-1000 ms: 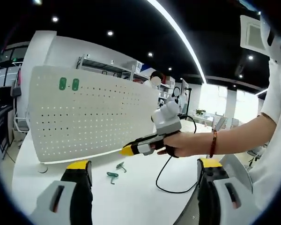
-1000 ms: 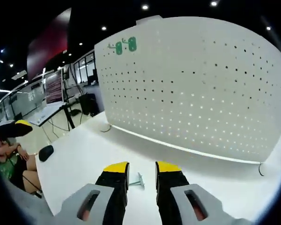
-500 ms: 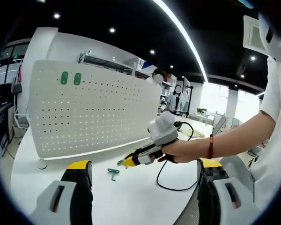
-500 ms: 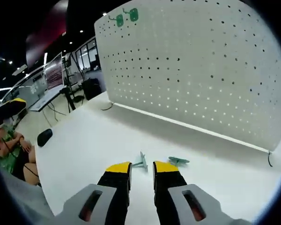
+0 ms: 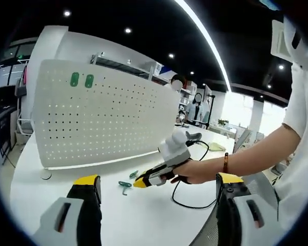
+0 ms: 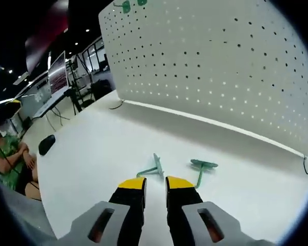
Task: Insert the hook assembly into the mounting plate slot until the hook locks in place.
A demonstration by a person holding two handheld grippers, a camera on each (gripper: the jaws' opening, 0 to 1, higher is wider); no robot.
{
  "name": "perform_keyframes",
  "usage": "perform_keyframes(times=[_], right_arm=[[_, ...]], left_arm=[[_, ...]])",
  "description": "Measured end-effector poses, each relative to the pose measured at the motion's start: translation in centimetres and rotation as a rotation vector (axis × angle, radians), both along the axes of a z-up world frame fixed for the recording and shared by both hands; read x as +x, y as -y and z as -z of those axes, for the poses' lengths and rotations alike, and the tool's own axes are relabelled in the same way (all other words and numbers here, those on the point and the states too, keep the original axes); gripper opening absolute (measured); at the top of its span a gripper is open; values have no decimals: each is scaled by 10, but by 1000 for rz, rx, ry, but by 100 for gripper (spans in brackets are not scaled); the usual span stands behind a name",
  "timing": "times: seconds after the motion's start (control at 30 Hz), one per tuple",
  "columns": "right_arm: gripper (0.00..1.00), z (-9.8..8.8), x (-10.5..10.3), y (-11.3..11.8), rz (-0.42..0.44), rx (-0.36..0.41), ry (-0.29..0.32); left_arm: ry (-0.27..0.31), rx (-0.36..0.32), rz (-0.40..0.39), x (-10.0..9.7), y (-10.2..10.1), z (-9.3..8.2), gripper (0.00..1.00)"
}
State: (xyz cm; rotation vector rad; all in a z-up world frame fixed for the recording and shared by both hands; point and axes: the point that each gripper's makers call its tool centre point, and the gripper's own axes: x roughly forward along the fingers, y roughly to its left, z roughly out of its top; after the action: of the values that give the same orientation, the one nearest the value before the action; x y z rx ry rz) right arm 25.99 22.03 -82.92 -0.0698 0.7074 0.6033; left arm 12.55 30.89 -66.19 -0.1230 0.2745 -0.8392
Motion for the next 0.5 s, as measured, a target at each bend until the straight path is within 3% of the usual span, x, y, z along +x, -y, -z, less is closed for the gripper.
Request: perform_keyframes(times=[0.5], right_arm=[[9,20,12,-3,3,4,-32]], left_arm=[[-25,-3,-12,6,3,3,94]])
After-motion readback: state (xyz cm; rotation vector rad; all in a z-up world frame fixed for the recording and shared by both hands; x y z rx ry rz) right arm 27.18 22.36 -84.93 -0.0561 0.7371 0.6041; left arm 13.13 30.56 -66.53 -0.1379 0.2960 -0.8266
